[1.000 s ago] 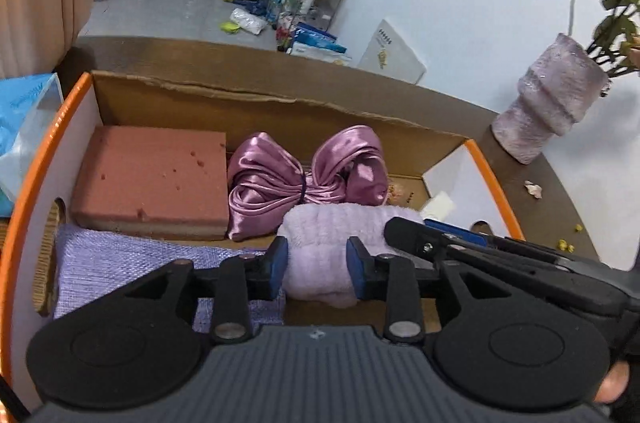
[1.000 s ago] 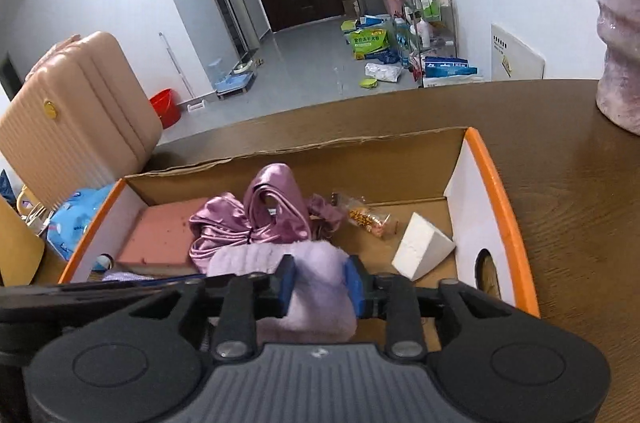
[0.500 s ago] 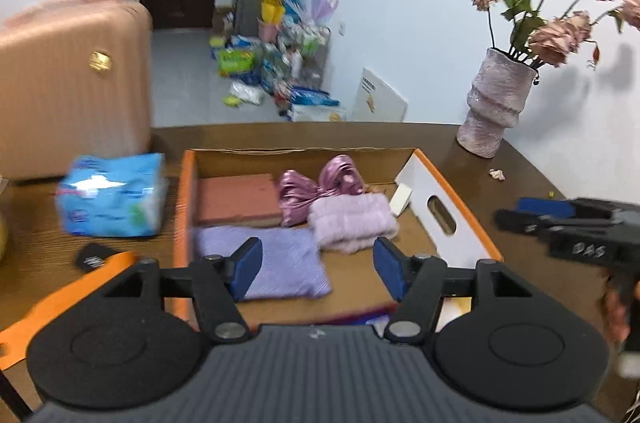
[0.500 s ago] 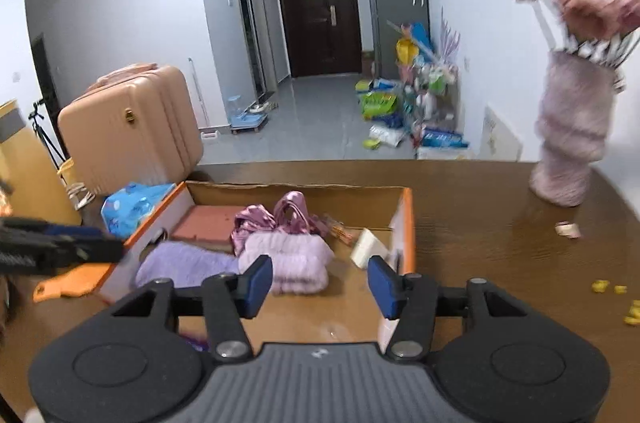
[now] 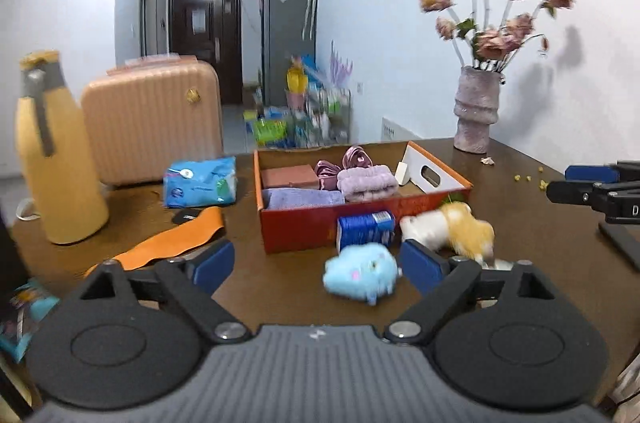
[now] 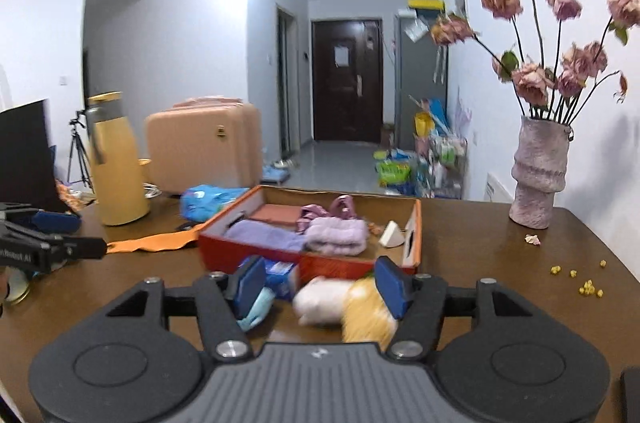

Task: Organize soft objects
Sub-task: 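Move both open grippers back over the remaining items, then grasp the clear plastic bag with the right gripper while the left grasps the white foam cylinder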

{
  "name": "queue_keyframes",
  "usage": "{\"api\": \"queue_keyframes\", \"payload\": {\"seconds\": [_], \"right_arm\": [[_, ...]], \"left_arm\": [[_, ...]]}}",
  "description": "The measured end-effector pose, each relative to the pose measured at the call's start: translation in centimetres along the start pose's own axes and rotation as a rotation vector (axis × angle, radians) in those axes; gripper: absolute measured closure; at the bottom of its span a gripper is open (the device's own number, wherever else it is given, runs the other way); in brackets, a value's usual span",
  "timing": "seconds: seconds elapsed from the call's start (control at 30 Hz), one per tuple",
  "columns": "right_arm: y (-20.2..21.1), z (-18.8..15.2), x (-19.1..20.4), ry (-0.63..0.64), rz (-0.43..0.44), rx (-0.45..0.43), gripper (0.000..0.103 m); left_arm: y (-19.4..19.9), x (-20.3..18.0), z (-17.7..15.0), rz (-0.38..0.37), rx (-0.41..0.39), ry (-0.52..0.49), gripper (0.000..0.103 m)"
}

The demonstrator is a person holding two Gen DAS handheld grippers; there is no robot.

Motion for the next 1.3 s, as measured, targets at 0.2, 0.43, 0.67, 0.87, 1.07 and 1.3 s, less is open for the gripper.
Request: {"api": "queue_keyframes", "payload": {"seconds": [0.2, 0.43, 0.67, 0.87, 1.07, 1.3], "right_arm": [[6.6, -5.9, 3.3, -0.033, 0.027, -0.058, 0.032], [10.1, -12.0, 5.3, -0.052, 0.028, -0.040, 0.025], [9.8, -13.6, 6.3, -0.024, 0.008, -0.003, 0.025], [7.5, -13.8, 5.2, -0.058, -0.007, 0.026, 0.027], [3.9, -13.1, 3.0, -0.100, -0.037, 0.071, 0.027], [-0.8, -11.4, 0.7, -0.139, -0.053, 0.100, 0.030]], "left_arm": [[6.0, -1.7, -6.1, 0.026, -0.063, 0.082, 0.005], [8.0, -2.2, -10.7, 0.039, -0.012, 0.061, 0.002], [7.3, -1.6, -12.0, 0.025, 0.023, 0.102, 0.002], [4.5, -2.0, -11.1, -0.002, 0.049, 0.105, 0.002], [0.0, -3.5, -9.0, -0.047, 0.067, 0.103, 0.002], [-6.3, -5.0, -7.2, -0.068, 0.112, 0.076, 0.002]]}}
Point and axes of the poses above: each gripper's, at about its wrist camera, not at the fingertips, and y roughly against the way its jaws point, x to its left, z to its top, the point moved 5 cm from there along -y, roughly the way its jaws point, and after that the axes turned 6 degrees about -z, right-handed, at the moved point
